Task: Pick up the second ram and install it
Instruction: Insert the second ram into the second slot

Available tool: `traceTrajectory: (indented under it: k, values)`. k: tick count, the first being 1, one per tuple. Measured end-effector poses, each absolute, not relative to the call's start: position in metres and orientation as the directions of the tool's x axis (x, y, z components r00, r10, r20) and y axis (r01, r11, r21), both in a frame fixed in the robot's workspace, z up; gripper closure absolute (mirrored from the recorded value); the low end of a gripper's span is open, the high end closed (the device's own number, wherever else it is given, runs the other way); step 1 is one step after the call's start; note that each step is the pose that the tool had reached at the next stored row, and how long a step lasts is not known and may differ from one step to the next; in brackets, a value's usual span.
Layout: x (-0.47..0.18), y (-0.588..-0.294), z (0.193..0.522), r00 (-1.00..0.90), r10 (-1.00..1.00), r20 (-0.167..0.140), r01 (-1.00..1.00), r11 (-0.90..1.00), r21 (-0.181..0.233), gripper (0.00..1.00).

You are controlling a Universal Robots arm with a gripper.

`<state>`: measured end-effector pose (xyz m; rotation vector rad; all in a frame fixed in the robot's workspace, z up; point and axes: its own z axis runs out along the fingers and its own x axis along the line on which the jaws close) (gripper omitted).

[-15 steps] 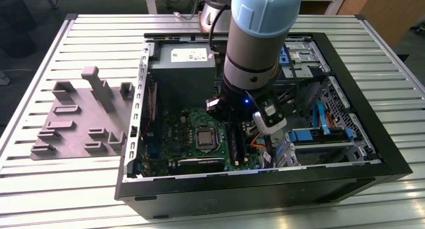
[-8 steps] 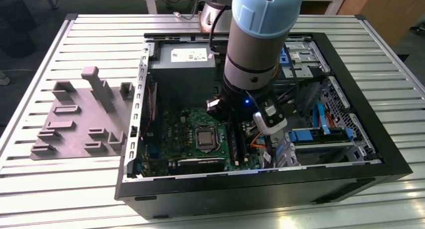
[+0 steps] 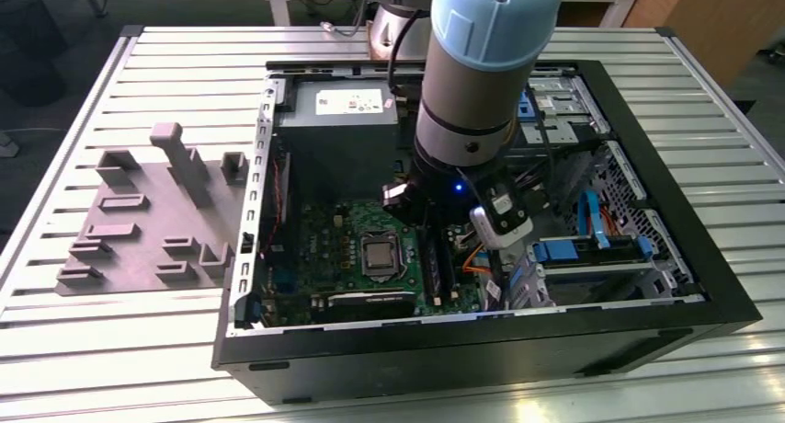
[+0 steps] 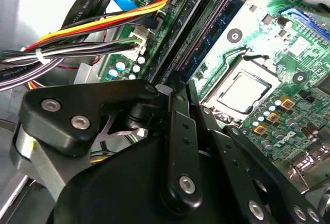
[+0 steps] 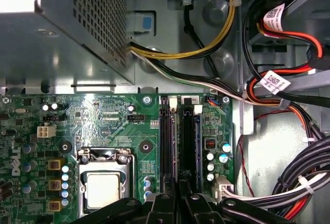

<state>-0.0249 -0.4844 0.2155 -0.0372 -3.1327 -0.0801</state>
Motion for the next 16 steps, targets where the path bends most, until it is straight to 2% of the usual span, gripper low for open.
traceTrajectory:
  k: [15, 16]
  values:
    - [-0.0248, -0.4844, 0.2113, -1.000, 0.023, 0.008, 0.024, 0.998, 0.053, 0.85]
    - [-0.0248, -0.4844, 0.2113, -1.000, 0.023, 0.008, 0.024, 0.998, 0.053, 0.79]
